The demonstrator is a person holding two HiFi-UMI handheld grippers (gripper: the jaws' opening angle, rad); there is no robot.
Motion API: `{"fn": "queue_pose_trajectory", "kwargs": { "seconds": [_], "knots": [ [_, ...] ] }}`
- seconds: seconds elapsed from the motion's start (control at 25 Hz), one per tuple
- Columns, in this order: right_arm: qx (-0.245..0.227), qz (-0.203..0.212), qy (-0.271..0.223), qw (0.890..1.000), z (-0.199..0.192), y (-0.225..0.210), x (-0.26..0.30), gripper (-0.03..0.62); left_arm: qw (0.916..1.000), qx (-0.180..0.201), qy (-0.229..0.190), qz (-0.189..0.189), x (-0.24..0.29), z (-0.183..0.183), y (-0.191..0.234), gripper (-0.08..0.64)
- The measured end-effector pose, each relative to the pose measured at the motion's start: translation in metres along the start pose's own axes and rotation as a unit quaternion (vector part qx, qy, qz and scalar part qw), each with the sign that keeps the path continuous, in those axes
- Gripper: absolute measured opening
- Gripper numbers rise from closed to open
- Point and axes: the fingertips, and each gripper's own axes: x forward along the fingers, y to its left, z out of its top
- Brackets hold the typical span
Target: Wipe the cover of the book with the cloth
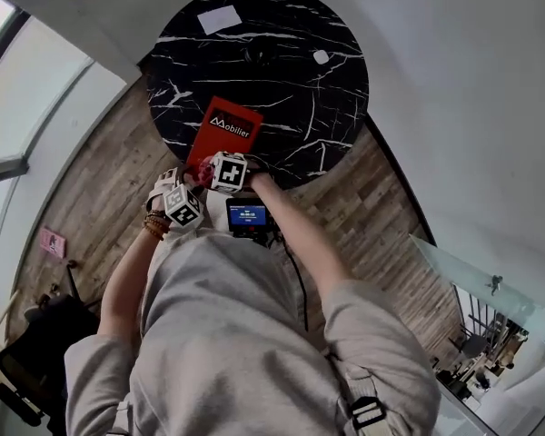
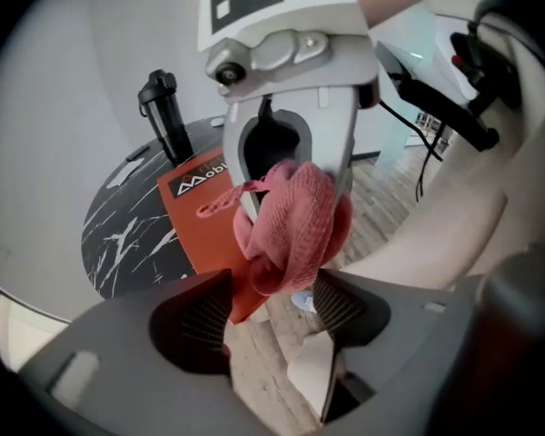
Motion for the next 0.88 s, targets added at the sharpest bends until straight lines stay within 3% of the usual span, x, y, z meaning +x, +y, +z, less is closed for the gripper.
{"fn": "queue_pose_trajectory", "kwargs": {
  "seconds": [0.12, 0.2, 0.28, 0.36, 0.44, 0.52, 0.6, 0.72, 0.88],
  "knots": [
    [-0.059, 0.065, 0.019, 0.996, -0.011, 0.010, -0.016, 0.147, 0.9994, 0.007, -0.028, 0.018, -0.010, 0.012, -0.003, 0.287],
    [-0.040, 0.100, -0.016, 0.994, -0.008, 0.005, -0.038, 0.149, 0.9964, -0.025, -0.067, 0.046, -0.018, 0.015, 0.000, 0.288],
    [0.000, 0.105, -0.081, 0.991, 0.009, -0.018, -0.058, 0.149, 0.9910, -0.074, -0.082, 0.075, -0.023, 0.001, 0.007, 0.288],
    [0.026, 0.063, -0.131, 0.989, 0.024, -0.058, -0.078, 0.149, 0.9835, -0.122, -0.086, 0.102, -0.025, -0.013, 0.017, 0.288],
    [0.038, -0.017, -0.153, 0.987, 0.025, -0.103, -0.097, 0.150, 0.9764, -0.154, -0.089, 0.122, -0.022, -0.018, 0.021, 0.287],
    [0.046, -0.108, -0.160, 0.980, 0.023, -0.145, -0.111, 0.150, 0.9717, -0.171, -0.092, 0.135, -0.021, -0.019, 0.024, 0.285],
    [0.065, -0.173, -0.158, 0.970, 0.019, -0.176, -0.118, 0.150, 0.9694, -0.178, -0.099, 0.137, -0.020, -0.017, 0.030, 0.279],
    [0.096, -0.215, -0.135, 0.963, 0.011, -0.199, -0.110, 0.150, 0.9707, -0.177, -0.105, 0.123, -0.014, -0.013, 0.033, 0.272],
    [0.127, -0.225, -0.136, 0.956, 0.008, -0.208, -0.099, 0.150, 0.9706, -0.183, -0.106, 0.116, -0.014, -0.009, 0.036, 0.272]
  ]
}}
